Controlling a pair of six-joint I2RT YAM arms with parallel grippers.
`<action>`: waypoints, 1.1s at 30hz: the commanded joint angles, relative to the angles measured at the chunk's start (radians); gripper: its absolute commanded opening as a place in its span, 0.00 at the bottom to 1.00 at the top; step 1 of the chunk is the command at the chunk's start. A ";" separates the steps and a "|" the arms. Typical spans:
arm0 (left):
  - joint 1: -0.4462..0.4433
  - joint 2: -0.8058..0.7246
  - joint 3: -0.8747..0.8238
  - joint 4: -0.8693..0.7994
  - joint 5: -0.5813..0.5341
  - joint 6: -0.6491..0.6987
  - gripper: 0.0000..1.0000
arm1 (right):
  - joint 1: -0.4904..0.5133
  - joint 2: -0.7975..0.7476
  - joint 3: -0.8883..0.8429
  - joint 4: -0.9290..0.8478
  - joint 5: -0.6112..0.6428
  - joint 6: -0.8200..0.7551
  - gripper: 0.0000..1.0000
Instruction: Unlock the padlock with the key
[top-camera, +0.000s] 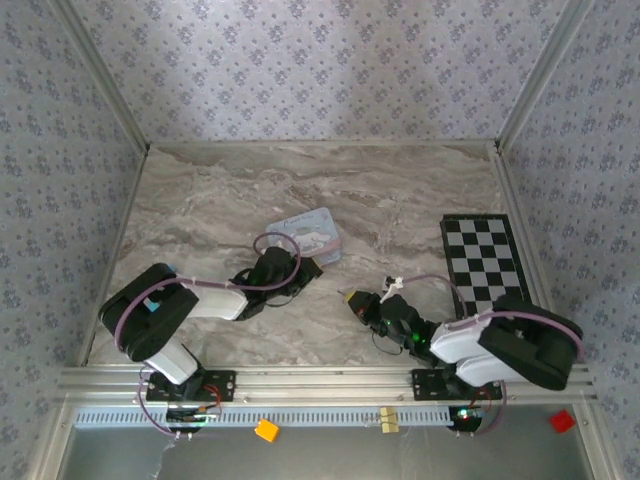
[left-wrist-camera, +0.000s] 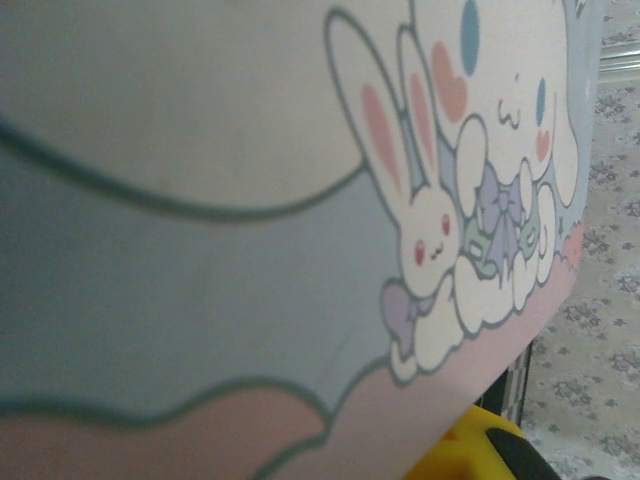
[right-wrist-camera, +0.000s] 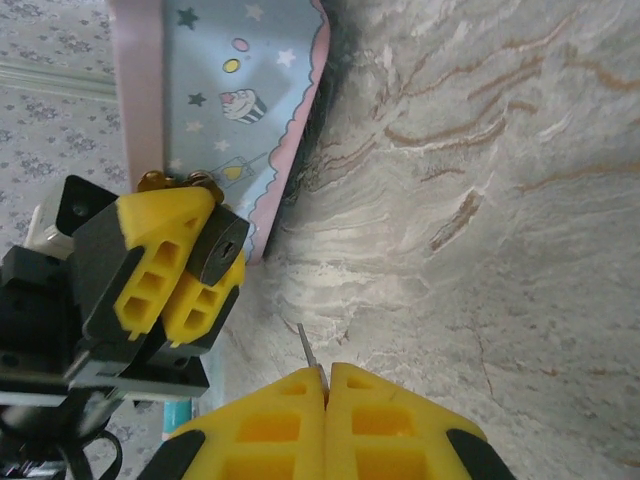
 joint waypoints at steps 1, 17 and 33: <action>-0.011 -0.041 -0.010 0.090 0.008 -0.049 0.07 | 0.004 0.074 0.025 0.188 -0.019 0.036 0.00; -0.029 0.012 -0.036 0.221 0.024 -0.131 0.02 | 0.013 0.271 0.060 0.398 -0.016 0.101 0.00; -0.035 0.013 -0.039 0.218 0.017 -0.141 0.01 | -0.089 0.235 0.019 0.398 -0.078 0.115 0.00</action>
